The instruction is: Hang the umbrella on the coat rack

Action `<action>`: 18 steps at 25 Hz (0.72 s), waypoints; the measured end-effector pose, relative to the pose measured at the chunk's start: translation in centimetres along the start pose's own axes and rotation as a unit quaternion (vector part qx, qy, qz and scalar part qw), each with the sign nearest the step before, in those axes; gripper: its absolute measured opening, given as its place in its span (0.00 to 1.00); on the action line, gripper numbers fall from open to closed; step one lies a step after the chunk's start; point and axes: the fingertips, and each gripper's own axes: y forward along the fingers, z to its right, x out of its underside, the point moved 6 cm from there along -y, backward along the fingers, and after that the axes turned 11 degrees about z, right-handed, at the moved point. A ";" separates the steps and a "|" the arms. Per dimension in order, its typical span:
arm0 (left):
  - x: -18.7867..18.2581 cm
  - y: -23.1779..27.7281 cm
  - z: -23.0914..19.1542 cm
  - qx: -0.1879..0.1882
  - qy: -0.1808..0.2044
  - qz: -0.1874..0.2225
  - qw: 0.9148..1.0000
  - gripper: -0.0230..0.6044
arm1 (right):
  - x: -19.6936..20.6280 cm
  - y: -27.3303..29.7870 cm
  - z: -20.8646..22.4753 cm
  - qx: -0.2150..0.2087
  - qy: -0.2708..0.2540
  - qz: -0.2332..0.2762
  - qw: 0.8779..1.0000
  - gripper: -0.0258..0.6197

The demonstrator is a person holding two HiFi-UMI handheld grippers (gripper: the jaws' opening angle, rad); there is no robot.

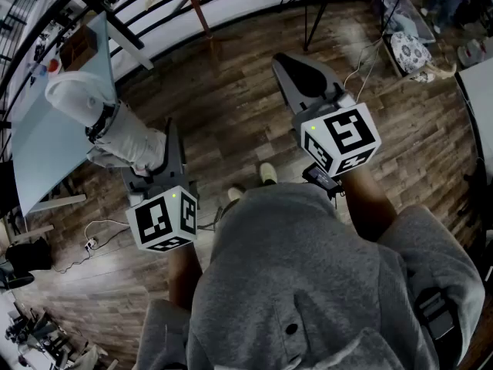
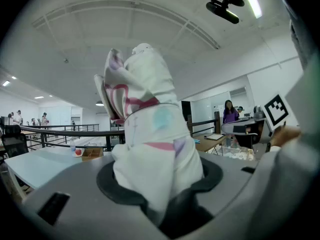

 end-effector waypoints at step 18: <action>-1.8 1.3 4.6 -0.030 0.028 0.008 0.999 0.42 | 1.0 0.1 2.1 -0.069 0.052 0.008 0.996 0.09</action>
